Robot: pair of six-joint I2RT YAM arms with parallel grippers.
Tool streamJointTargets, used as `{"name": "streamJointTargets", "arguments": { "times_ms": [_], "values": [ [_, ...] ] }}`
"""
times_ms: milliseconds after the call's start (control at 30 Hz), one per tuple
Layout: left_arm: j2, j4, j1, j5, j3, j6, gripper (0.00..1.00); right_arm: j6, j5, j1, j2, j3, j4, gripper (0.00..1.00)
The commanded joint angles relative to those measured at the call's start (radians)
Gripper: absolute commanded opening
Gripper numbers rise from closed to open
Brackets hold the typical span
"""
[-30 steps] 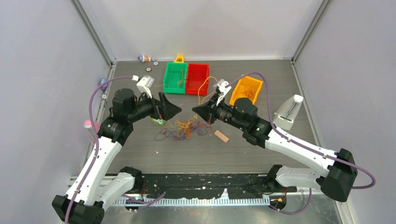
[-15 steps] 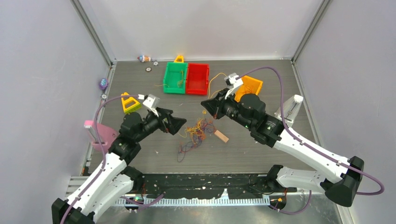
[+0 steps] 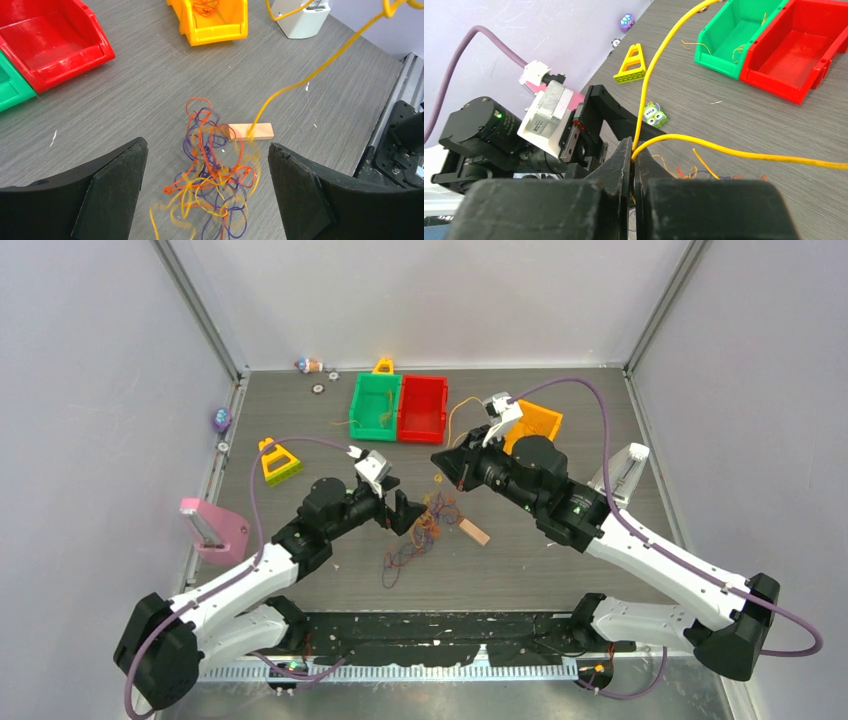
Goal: Untangle the cables
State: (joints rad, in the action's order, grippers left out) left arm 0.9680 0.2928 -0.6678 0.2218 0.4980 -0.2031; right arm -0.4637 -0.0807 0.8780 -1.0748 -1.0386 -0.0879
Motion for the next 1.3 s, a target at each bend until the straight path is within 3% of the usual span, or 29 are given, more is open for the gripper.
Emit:
{"name": "streamJointTargets", "arguments": {
  "times_ms": [0, 333, 433, 500, 733, 1033, 1267],
  "values": [
    [0.045, 0.14, -0.011, 0.014, 0.068, 0.039, 0.92, -0.023, -0.012, 0.005, 0.0, -0.062, 0.032, 0.05],
    [0.219, 0.188, -0.048, 0.037, 0.09, 0.011, 0.9, -0.035, -0.006, 0.004, -0.018, -0.096, 0.027, 0.05],
    [0.291, 0.18, -0.047, -0.008, 0.076, -0.029, 0.77, -0.006, -0.024, 0.004, -0.007, -0.134, 0.001, 0.05],
    [0.335, 0.167, -0.047, -0.035, 0.066, -0.071, 0.72, 0.036, -0.056, 0.004, 0.008, -0.175, -0.03, 0.05],
    [0.404, 0.21, -0.047, -0.099, -0.042, -0.223, 0.71, 0.188, -0.248, 0.0, 0.056, -0.366, -0.165, 0.05],
    [0.312, 0.022, -0.031, -0.289, -0.095, -0.282, 0.8, 0.327, -0.44, -0.009, 0.088, -0.494, -0.245, 0.05],
    [0.081, -0.072, 0.007, -0.408, -0.156, -0.295, 0.81, 0.336, -0.461, -0.013, 0.115, -0.496, -0.314, 0.05]
  ]
}}
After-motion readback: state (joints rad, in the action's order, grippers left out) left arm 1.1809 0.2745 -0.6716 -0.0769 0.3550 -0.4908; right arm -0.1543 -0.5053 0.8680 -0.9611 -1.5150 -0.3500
